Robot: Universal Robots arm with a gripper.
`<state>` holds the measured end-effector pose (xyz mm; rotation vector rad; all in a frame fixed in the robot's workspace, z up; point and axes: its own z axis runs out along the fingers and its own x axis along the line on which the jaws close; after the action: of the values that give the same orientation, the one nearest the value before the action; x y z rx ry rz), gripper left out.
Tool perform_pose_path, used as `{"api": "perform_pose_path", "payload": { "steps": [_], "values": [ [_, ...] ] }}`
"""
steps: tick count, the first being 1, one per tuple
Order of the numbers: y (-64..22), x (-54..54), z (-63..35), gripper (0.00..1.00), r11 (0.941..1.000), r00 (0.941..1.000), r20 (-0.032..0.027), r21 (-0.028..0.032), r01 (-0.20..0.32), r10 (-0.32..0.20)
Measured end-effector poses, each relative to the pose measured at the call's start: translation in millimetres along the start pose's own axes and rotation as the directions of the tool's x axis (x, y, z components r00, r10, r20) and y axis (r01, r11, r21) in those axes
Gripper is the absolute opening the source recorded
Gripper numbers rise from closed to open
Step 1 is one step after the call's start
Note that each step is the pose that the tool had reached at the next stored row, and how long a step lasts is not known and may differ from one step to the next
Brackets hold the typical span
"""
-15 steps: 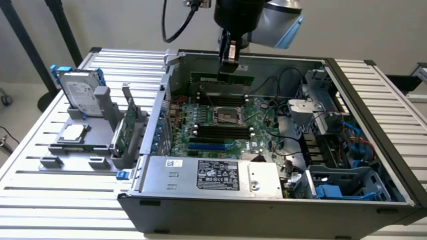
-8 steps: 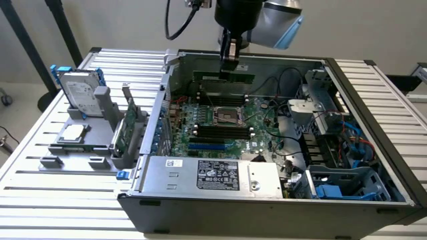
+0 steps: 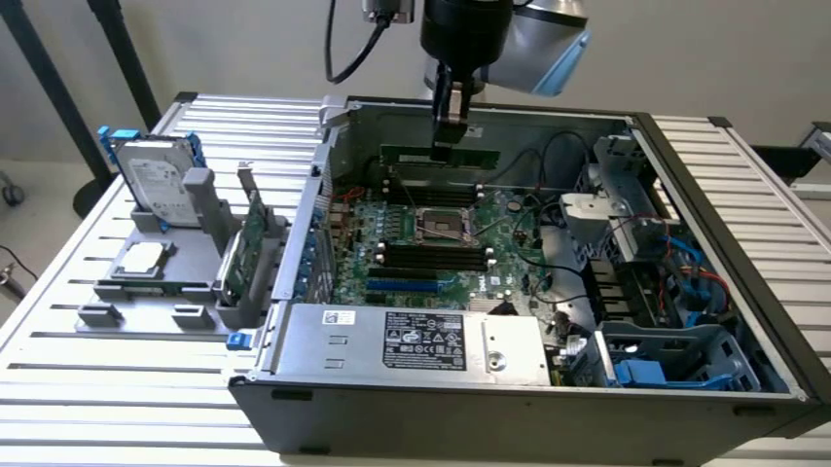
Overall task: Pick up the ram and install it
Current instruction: 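Pick up the ram and move it above insertion slot, then insert the ram into the slot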
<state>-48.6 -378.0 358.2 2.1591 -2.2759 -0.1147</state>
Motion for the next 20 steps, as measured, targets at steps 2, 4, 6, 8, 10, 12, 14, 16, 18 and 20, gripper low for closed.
{"api": "perform_pose_path", "payload": {
  "steps": [2, 4, 6, 8, 10, 12, 14, 16, 18, 20],
  "values": [
    [-1.6, 0.0, 1.5, 0.14, 1.0000, 1.0000, -0.0073, 0.0032, -0.003, 0.003],
    [-2.8, 0.0, 3.3, 0.14, 1.0000, 0.9999, -0.0127, 0.0060, -0.006, 0.006],
    [-3.0, 0.0, 4.0, 0.14, 0.9999, 0.9999, -0.0129, 0.0061, -0.009, 0.009],
    [-3.1, 0.1, 4.0, 0.14, 0.9999, 0.9999, -0.0130, 0.0060, -0.009, 0.009],
    [-3.1, 0.1, 4.1, 0.14, 0.9999, 0.9999, -0.0129, 0.0059, -0.009, 0.009],
    [-3.1, 0.0, 4.1, 0.14, 0.9999, 0.9999, -0.0127, 0.0060, -0.009, 0.009],
    [-3.1, 0.1, 4.1, 0.14, 0.9999, 0.9999, -0.0127, 0.0060, -0.009, 0.009],
    [-3.1, 0.1, 4.1, 0.14, 0.9999, 0.9999, -0.0128, 0.0059, -0.009, 0.009],
    [-3.1, 0.0, 4.1, 0.14, 0.9999, 0.9999, -0.0127, 0.0060, -0.009, 0.009],
    [-3.1, 0.1, 4.1, 0.14, 0.9999, 0.9999, -0.0128, 0.0060, -0.009, 0.009]
  ]
}}
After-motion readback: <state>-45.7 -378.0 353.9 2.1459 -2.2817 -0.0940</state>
